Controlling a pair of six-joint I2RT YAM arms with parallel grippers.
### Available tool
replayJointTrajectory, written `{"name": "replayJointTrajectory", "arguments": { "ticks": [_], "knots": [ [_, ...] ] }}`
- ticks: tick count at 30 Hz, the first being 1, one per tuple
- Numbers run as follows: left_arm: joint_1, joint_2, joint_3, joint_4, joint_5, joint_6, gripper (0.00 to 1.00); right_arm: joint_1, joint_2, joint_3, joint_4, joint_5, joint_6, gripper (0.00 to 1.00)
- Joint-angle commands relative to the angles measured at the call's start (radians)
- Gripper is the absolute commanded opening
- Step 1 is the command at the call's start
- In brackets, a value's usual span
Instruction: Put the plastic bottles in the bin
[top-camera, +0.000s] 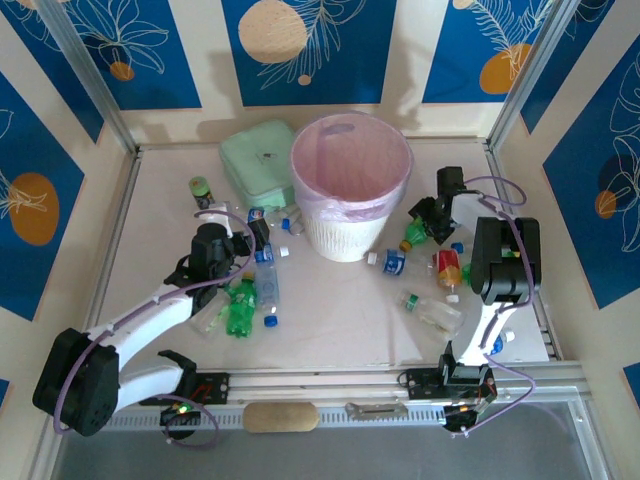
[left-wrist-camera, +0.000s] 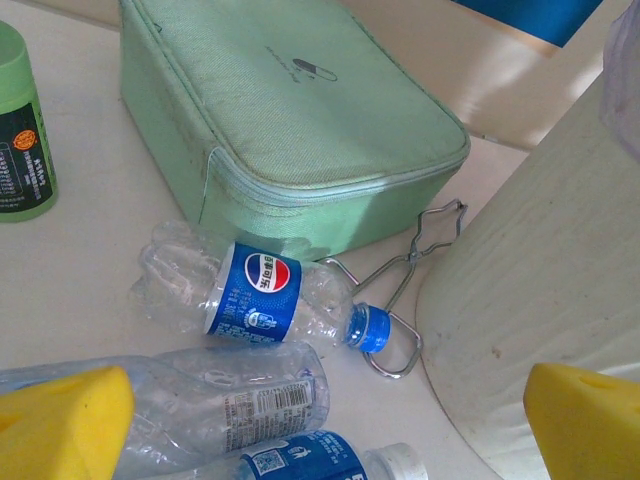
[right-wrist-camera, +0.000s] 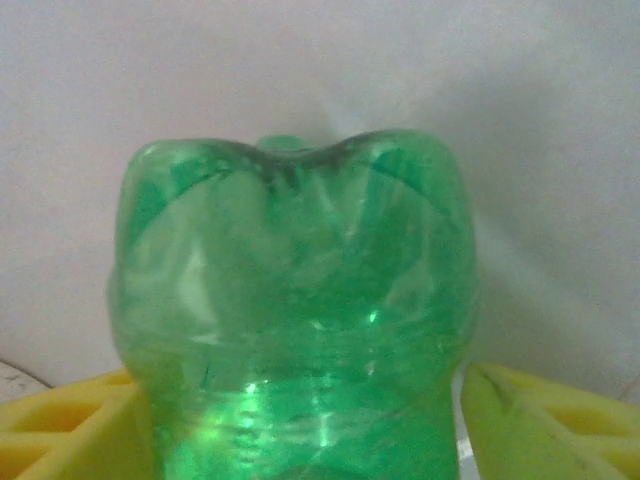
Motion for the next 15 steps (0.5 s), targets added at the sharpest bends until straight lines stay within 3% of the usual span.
{"name": "replayJointTrajectory", "arguments": {
  "ticks": [1, 5, 15],
  "knots": [
    [-0.004, -0.027, -0.019, -0.019, -0.019, 0.001, 1.0, 0.008, 0.009, 0.03, -0.002, 0.007, 0.011, 0.67],
    [-0.004, -0.046, -0.027, -0.029, -0.034, 0.002, 1.0, 0.01, -0.03, 0.017, 0.014, 0.023, 0.009, 0.55],
    [0.036, -0.095, -0.046, -0.056, -0.071, -0.001, 1.0, 0.0, -0.354, -0.004, 0.019, 0.031, -0.118, 0.52]
  ]
}}
